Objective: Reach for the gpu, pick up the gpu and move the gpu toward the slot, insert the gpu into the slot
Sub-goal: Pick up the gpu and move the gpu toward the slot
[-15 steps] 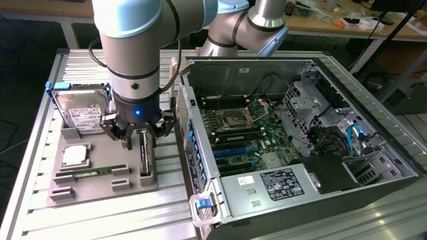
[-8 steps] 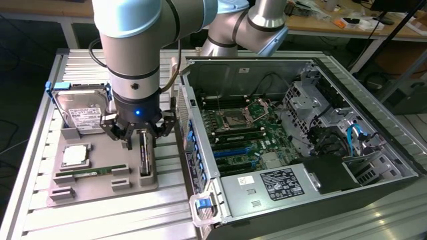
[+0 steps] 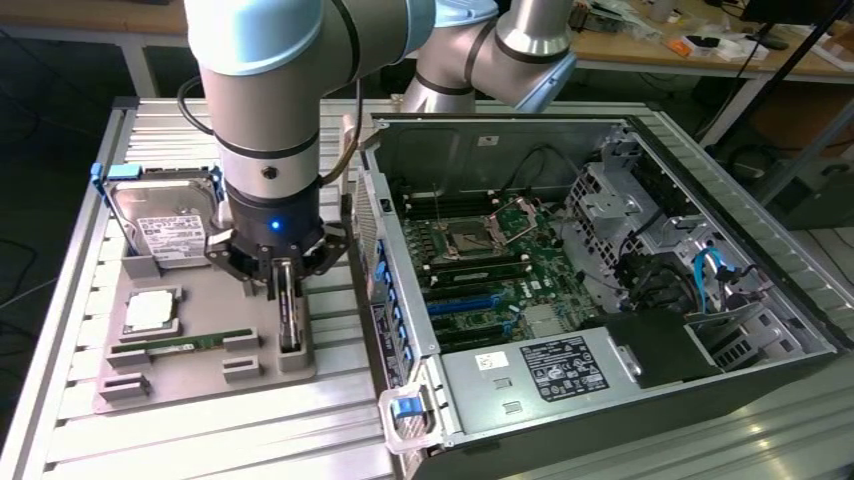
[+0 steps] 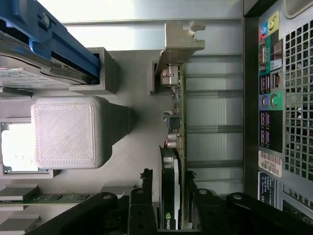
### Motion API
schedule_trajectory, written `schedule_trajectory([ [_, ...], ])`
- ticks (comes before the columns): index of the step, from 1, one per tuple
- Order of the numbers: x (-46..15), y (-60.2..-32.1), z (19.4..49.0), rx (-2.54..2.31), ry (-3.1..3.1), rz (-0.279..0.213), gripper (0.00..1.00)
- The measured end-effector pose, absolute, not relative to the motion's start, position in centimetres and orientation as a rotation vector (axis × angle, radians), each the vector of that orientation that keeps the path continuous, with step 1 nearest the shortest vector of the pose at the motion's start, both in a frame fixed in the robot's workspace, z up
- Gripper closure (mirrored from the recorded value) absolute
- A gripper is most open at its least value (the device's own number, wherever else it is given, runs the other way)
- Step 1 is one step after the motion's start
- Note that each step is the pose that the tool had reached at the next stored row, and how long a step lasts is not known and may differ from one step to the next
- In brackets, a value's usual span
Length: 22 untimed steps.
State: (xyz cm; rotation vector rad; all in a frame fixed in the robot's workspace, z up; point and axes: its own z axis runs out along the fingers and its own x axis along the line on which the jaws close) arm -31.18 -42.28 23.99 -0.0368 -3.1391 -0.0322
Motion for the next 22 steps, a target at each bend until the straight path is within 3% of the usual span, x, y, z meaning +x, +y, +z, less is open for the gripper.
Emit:
schedule_trajectory([
  [2, -31.2, -42.3, 24.0, -0.037, -3.139, -0.032, 0.73],
  [14, -31.2, -42.3, 24.1, -0.037, -3.139, -0.032, 0.73],
  [22, -31.2, -42.3, 26.1, -0.037, -3.139, -0.032, 0.73],
])
